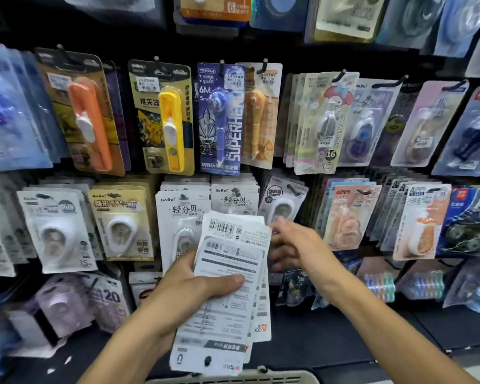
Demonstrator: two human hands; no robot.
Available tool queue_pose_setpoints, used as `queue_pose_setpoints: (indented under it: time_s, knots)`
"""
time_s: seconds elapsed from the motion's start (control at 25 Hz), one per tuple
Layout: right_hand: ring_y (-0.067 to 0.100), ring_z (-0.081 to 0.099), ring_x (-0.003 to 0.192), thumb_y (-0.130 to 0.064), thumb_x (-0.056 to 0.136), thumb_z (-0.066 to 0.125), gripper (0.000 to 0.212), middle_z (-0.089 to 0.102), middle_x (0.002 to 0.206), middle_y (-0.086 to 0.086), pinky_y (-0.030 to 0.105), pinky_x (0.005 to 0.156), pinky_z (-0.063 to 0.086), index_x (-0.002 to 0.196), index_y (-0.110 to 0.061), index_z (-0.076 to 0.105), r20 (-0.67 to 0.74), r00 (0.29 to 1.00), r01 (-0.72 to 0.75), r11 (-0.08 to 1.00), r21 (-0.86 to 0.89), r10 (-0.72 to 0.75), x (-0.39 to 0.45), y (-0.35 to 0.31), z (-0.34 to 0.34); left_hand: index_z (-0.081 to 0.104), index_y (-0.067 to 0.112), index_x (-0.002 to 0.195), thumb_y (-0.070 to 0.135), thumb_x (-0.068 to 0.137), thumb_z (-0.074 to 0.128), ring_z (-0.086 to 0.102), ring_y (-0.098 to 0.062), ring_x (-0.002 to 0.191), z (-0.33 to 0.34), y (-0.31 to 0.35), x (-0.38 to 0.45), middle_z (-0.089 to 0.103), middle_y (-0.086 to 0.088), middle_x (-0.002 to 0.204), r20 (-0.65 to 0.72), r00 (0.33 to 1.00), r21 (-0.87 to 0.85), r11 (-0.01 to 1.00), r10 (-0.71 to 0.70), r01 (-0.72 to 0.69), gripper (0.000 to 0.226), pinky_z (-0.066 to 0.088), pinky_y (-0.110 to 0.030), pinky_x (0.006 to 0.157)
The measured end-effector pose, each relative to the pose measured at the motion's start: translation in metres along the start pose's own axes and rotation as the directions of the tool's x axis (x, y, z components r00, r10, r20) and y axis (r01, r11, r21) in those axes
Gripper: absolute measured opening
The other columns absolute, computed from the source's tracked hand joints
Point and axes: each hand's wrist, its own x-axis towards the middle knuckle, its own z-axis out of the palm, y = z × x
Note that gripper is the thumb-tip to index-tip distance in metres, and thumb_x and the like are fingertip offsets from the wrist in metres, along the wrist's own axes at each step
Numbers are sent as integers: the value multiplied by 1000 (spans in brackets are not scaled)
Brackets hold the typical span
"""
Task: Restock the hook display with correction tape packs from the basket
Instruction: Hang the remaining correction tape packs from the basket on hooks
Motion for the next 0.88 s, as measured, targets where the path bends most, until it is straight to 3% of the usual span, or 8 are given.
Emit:
queue_pose_setpoints:
  time_s: [0.04, 0.16, 0.28, 0.44, 0.6, 0.72, 0.8, 0.88]
  knots:
    - [14, 72, 80, -64, 87, 62, 35, 77, 103, -7, 30, 66, 58, 105, -35, 73, -3, 1000, 6, 997, 73, -5, -5, -5, 7, 71, 17, 106, 6, 67, 88, 77, -34, 92, 3, -1, 0, 79, -11, 102, -16, 999, -3, 1000, 28, -28, 44, 59, -51, 89]
    - [2, 66, 79, -79, 65, 67, 48, 68, 100, -22, 24, 65, 52, 104, -50, 60, -169, 978, 100, 988, -121, -119, -28, -8, 21, 76, 27, 95, 13, 65, 90, 78, -28, 91, 14, -3, 0, 80, -5, 100, -112, 982, 7, 988, 154, -154, 36, 60, -47, 85]
    - [8, 67, 65, -53, 65, 87, 50, 72, 92, -3, 21, 50, 47, 105, -40, 61, 81, 997, 5, 999, -54, 0, -47, -4, 28, 75, 25, 103, 24, 61, 92, 78, -24, 91, 20, -7, -1, 80, -2, 100, -190, 961, -26, 977, 201, -210, 45, 60, -44, 83]
    - [6, 68, 61, -20, 76, 88, 25, 74, 82, 1, 18, 52, 48, 94, -22, 70, -11, 999, -35, 999, -9, 35, -52, -9, 28, 75, 33, 99, 40, 53, 90, 78, -22, 92, 19, -10, -2, 80, 0, 102, -163, 972, -84, 979, 171, -186, 49, 59, -42, 83]
    - [7, 63, 51, -12, 85, 79, 29, 79, 93, 2, 19, 36, 37, 110, -26, 71, 157, 985, -91, 993, 79, 78, -55, -19, 26, 76, 25, 99, 34, 55, 90, 77, -27, 93, 23, -11, 0, 80, -3, 102, -159, 974, -66, 983, 162, -174, 47, 58, -52, 90]
    - [2, 59, 46, -7, 88, 74, 29, 79, 92, 3, 18, 34, 36, 112, -20, 65, -119, 992, -18, 993, 115, 32, -44, -35, -8, 77, 27, 103, 31, 61, 87, 77, -26, 96, 17, -6, 1, 80, -1, 104, -194, 968, -81, 981, 157, -175, 43, 54, -54, 95]
    - [4, 65, 57, -19, 91, 74, 24, 76, 92, -2, 26, 42, 49, 105, -30, 59, -426, 864, 246, 963, -108, -269, -39, -39, -34, 78, 29, 99, 29, 63, 85, 77, -28, 92, 10, -4, 3, 80, -2, 103, -233, 961, -104, 979, 148, -176, 36, 56, -54, 92]
    - [11, 66, 60, -34, 93, 68, 18, 72, 84, -10, 37, 50, 55, 107, -39, 58, -410, 626, 371, 716, -592, -664, -35, -27, -50, 79, 29, 95, 28, 64, 84, 78, -29, 90, 8, -3, 3, 80, -2, 102, -241, 961, -113, 980, 136, -167, 32, 57, -54, 90]
